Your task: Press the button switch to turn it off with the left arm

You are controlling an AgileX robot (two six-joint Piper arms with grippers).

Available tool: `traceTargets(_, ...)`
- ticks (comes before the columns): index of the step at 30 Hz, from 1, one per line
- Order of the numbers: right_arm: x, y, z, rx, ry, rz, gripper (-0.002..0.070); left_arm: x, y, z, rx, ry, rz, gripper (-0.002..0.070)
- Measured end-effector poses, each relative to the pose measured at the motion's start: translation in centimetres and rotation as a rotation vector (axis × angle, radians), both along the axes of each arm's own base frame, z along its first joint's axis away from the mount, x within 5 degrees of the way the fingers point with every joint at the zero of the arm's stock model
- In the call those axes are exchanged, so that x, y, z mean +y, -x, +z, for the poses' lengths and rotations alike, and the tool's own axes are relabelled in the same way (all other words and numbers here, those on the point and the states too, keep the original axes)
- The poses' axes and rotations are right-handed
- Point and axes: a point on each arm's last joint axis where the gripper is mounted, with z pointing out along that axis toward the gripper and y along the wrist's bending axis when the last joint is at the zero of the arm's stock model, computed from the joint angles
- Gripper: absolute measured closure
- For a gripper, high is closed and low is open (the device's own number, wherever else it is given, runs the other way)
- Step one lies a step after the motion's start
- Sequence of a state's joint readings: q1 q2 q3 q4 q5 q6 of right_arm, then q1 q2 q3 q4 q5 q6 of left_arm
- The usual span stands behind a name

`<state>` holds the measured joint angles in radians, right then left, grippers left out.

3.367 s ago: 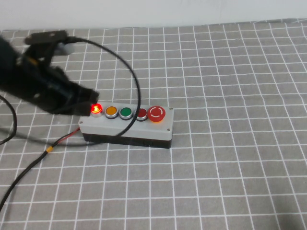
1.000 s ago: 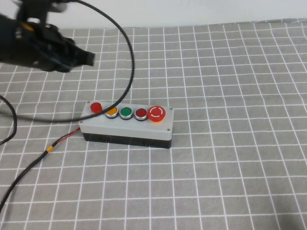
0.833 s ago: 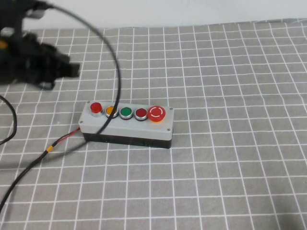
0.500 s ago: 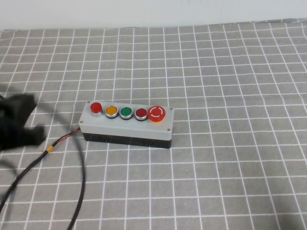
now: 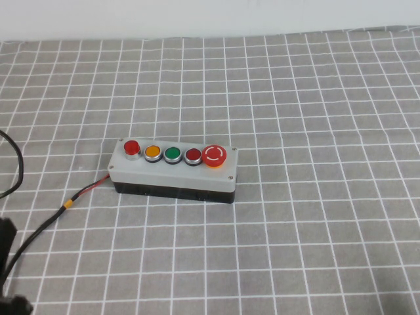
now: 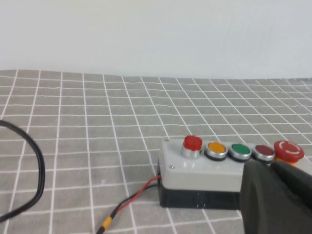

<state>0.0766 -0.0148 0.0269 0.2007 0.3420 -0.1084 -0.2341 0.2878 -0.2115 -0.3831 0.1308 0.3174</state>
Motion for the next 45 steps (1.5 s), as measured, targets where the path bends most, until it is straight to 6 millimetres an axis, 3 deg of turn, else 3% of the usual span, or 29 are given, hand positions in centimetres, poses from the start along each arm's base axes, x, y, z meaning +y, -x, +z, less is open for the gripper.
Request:
traceTargets(9,0.0,0.0,0.0,0.0,0.0,0.0,0.0694,0.5,0.7,-5.5,0.025,-0.003,0.04,0.0678)
traceTargets(12,0.0,0.0,0.0,0.0,0.0,0.0,0.0694,0.6,0.7,-6.4,0.043,-0.001,0.046,0.0678)
traceTargets(32,0.0,0.0,0.0,0.0,0.0,0.0,0.0694,0.6,0.7,-6.4,0.046,0.008,0.048,0.0678)
traceTargets(39,0.0,0.0,0.0,0.0,0.0,0.0,0.0694,0.6,0.7,-6.4,-0.005,-0.146,0.031,0.0678)
traceTargets(45,0.0,0.0,0.0,0.0,0.0,0.0,0.0694,0.9,1.2,-5.9,-0.079,-0.178,0.052,0.0678)
